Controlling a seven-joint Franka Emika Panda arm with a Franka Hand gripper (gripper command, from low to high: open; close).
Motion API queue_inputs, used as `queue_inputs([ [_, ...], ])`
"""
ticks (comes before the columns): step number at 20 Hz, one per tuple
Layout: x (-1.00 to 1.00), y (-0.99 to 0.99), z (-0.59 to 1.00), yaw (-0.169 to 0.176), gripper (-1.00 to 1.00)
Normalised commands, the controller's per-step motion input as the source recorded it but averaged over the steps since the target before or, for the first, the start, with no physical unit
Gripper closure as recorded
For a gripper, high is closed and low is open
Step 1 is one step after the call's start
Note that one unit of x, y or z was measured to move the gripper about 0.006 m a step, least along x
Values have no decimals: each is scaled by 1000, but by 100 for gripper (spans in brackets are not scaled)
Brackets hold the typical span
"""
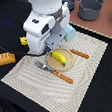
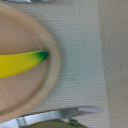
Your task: Interact with the objects in diverse but meaningful ways.
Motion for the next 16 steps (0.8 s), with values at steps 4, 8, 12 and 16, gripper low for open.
queue_inputs([
  [4,726,251,178,-78,-100],
  [8,679,144,185,-48,-100],
  [12,597,10,291,-8,-100],
  [16,579,-90,319,-1,-100],
])
